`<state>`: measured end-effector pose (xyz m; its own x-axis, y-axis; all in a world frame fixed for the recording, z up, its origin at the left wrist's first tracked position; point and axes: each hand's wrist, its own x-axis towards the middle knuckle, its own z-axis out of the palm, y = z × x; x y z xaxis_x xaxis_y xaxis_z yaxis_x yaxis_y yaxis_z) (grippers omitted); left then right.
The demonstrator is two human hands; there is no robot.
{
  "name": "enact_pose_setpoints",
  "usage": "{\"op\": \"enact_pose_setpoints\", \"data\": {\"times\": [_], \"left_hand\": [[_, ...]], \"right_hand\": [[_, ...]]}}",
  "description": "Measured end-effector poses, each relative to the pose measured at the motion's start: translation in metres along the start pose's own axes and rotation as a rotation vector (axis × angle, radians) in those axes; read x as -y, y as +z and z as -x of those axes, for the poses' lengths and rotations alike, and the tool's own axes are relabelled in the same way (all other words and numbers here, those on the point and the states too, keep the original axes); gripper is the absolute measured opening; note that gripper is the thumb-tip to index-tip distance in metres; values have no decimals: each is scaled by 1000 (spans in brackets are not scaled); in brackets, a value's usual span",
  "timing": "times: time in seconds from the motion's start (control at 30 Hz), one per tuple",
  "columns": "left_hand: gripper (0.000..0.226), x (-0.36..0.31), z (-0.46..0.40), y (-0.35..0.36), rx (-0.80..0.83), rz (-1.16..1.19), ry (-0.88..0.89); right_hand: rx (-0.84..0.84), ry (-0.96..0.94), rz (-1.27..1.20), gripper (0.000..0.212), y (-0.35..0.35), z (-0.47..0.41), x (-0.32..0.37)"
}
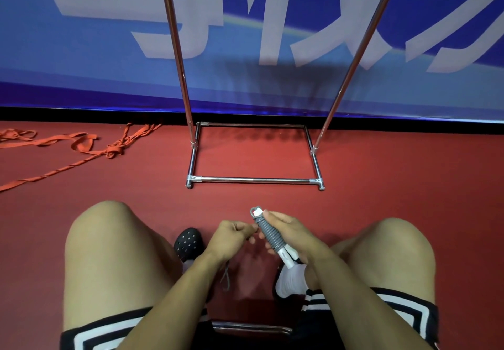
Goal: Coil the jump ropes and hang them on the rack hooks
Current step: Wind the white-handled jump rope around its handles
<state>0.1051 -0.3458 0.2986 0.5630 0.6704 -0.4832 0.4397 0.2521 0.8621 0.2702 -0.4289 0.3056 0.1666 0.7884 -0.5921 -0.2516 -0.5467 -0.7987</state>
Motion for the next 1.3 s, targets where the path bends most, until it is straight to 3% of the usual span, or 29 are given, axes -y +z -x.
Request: {"op": "enact_pose_setpoints", "data": {"times": [0.13, 0.3, 0.5, 0.7, 0.9, 1.1, 1.2, 1.3], "left_hand": [[27, 1, 0, 5, 27, 148, -89], [37, 0, -1, 9, -11, 221, -176], [48, 2, -1, 5, -53, 204, -177], [61, -3, 3, -1, -41, 96, -258], [71, 0, 0, 2, -41, -4, -140], [98, 10, -2, 5, -31, -82, -102], [93, 7, -1, 5, -37, -81, -113], [79, 8, 0, 3, -14, -22, -135]], "right_hand": [[-42, -55, 88, 43, 2, -7, -6], [-46, -78, 164, 30, 6, -11, -12], [17, -133, 146, 30, 8, -11, -14], [-53, -143, 192, 22, 4, -13, -16], [-123, -170, 139, 11, 3, -15, -14], [-115, -136, 78, 26, 1, -15, -19], [-107, -115, 130, 42, 1, -14, -18], [-89, -114, 143, 42, 2, -11, -17]]}}
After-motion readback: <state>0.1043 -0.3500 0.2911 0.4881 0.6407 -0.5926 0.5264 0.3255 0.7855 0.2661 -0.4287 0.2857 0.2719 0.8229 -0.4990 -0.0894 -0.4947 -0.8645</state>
